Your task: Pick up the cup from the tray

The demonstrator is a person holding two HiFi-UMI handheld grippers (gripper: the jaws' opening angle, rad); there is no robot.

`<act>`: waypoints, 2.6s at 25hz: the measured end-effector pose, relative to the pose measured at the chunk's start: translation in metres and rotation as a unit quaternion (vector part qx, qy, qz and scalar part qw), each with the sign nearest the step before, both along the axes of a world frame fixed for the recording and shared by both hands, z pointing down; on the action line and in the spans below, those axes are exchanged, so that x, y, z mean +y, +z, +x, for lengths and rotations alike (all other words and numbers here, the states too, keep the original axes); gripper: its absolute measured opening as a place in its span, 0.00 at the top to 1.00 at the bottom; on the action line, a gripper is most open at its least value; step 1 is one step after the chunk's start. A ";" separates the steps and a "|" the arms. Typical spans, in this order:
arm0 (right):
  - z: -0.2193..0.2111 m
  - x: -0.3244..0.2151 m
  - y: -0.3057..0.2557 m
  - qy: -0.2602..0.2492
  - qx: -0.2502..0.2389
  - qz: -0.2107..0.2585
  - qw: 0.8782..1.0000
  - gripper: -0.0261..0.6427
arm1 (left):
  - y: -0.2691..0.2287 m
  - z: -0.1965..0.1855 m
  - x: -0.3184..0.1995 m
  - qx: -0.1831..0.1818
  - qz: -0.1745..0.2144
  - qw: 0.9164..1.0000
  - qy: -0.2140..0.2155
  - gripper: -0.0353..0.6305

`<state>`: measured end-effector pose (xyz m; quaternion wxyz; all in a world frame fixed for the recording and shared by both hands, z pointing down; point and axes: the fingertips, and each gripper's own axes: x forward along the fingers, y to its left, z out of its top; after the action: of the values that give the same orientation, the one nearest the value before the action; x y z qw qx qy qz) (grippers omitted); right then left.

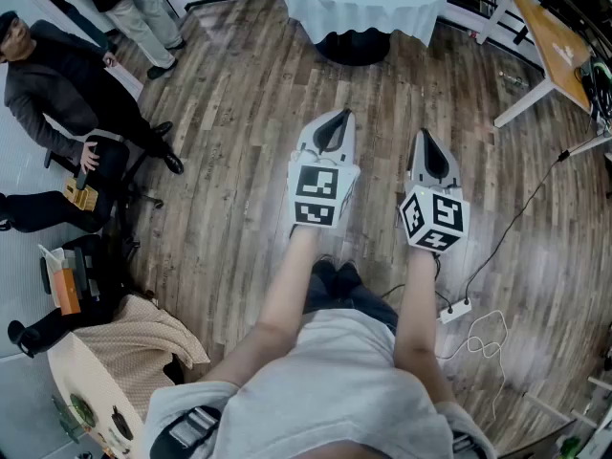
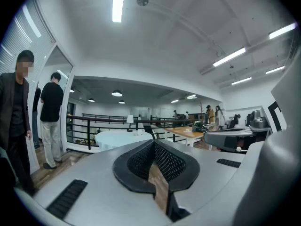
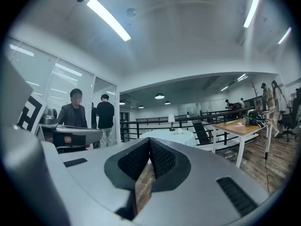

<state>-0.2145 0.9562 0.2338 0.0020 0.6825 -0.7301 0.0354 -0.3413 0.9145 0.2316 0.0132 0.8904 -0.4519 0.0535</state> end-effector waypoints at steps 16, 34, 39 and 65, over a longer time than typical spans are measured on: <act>0.006 -0.009 -0.002 -0.004 -0.002 0.008 1.000 0.95 | -0.001 0.010 -0.008 -0.005 0.005 1.000 0.005 0.94; 0.065 -0.033 0.018 -0.023 -0.019 -0.003 1.000 0.95 | 0.020 0.054 -0.032 -0.015 -0.010 1.000 -0.021 0.94; 0.072 -0.065 0.022 -0.021 -0.023 -0.004 1.000 0.95 | 0.022 0.057 -0.066 -0.018 -0.007 0.999 -0.025 0.94; 0.096 -0.368 0.005 0.007 -0.025 -0.004 1.000 0.95 | 0.007 0.087 -0.380 -0.004 -0.002 1.000 0.008 0.94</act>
<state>-0.1182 0.5886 0.2391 -0.0139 0.6863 -0.7251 0.0550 -0.2543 0.5341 0.2382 0.0127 0.8937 -0.4448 0.0581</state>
